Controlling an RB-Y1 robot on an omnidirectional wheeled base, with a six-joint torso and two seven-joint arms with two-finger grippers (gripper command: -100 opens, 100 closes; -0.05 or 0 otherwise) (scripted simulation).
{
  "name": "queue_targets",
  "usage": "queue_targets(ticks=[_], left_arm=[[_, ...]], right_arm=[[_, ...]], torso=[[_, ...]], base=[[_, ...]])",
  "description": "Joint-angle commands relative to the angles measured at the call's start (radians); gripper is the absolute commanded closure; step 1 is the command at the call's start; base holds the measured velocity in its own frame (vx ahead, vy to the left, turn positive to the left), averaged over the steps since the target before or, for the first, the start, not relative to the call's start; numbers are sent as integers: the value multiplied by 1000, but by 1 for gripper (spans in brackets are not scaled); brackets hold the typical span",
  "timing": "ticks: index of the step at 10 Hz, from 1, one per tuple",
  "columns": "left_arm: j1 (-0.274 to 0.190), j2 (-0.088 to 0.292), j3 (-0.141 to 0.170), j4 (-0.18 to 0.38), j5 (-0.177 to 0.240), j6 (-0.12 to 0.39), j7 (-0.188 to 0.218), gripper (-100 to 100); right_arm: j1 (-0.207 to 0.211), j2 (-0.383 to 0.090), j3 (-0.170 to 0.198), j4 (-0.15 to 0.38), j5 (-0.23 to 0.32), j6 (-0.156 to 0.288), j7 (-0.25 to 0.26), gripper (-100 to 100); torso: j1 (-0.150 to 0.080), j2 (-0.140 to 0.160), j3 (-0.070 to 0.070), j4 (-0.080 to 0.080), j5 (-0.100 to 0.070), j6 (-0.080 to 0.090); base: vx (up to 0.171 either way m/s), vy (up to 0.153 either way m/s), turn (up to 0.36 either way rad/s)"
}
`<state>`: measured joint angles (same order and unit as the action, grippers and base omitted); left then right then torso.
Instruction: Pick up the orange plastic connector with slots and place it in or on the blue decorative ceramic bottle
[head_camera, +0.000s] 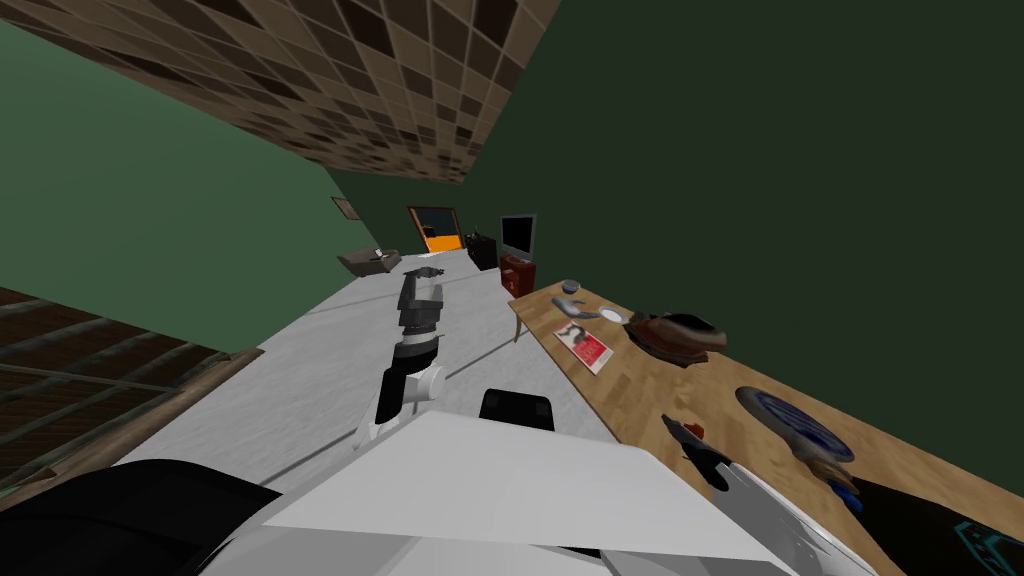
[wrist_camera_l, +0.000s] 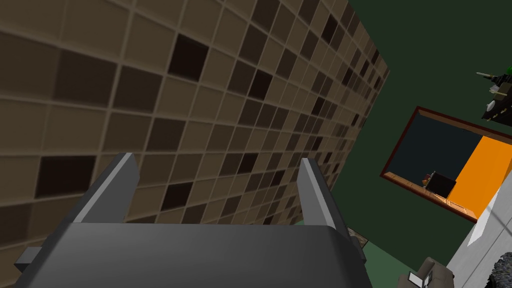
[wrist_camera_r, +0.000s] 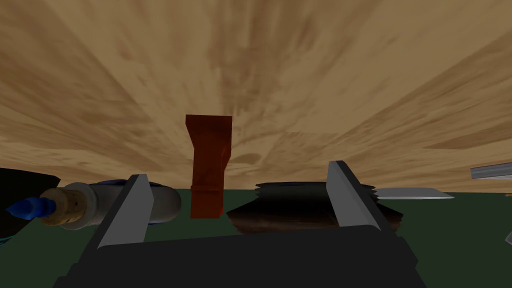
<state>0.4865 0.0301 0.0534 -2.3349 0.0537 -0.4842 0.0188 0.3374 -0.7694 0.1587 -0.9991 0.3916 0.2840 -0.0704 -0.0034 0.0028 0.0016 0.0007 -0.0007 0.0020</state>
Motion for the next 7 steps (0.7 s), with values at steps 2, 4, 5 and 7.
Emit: queue_targets(ticks=[2, 4, 5, 7], left_arm=[[0, 0, 0, 0, 0, 0, 0, 0], [0, 0, 0, 0, 0, 0, 0, 0], [0, 0, 0, 0, 0, 0, 0, 0], [0, 0, 0, 0, 0, 0, 0, 0]], right_arm=[[-14, 12, -5, 21, 7, -5, 5, -100], [-15, 13, -6, 23, 8, -6, 6, 100], [-15, 12, -7, 24, 8, -5, 6, 100], [-15, 12, -7, 23, 7, -5, 5, 100]], torso=[[0, 0, 0, 0, 0, 0], [3, -1, 0, 0, 1, 0], [3, -2, -1, 0, 0, -2], [3, -2, -1, -1, 0, -1]], base=[[-17, -33, 18], [-2, -3, -10], [0, 0, 0], [0, 0, 0]])
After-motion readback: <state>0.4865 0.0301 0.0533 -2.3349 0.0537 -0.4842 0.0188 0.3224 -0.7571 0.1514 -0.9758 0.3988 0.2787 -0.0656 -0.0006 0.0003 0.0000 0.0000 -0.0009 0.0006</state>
